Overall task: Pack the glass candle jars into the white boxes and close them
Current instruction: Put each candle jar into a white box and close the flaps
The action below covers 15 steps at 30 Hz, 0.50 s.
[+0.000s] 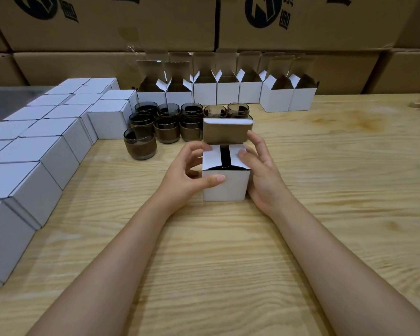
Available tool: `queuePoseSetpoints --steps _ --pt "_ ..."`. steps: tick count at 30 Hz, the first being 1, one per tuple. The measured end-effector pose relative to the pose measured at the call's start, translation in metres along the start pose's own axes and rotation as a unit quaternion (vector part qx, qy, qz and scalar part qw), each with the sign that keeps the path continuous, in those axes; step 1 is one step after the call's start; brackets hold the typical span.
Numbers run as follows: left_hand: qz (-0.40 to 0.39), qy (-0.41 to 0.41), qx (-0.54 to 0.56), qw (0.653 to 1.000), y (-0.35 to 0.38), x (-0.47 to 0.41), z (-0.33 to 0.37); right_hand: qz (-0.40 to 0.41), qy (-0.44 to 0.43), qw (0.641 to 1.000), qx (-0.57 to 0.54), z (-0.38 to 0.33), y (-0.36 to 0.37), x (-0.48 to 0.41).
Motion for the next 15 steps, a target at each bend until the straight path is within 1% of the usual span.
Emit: queuePoseSetpoints --steps 4,8,12,15 --pt "0.001 0.002 0.008 1.000 -0.0010 -0.0010 -0.0014 -0.018 0.003 1.000 -0.015 0.0008 0.0039 0.0012" --pt "0.007 0.000 0.011 1.000 -0.0018 -0.0013 -0.0017 -0.045 0.001 0.998 -0.053 -0.0017 0.0034 0.0029" --pt "0.009 0.009 0.015 1.000 -0.0015 -0.0005 -0.0006 -0.057 -0.009 0.998 -0.018 -0.0021 0.0070 0.0052" --pt "0.027 0.019 0.014 0.999 -0.0025 0.0004 0.0011 -0.042 -0.014 0.999 0.015 -0.0024 0.0062 0.0050"
Point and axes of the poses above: each hand's wrist, its own x-axis away from the middle knuckle, its own y-axis out of the palm, z = x × y, the point moved 6 cm from there along -x, towards the middle knuckle, and after that the axes turned 7 degrees about -z, right-handed, at the moved point
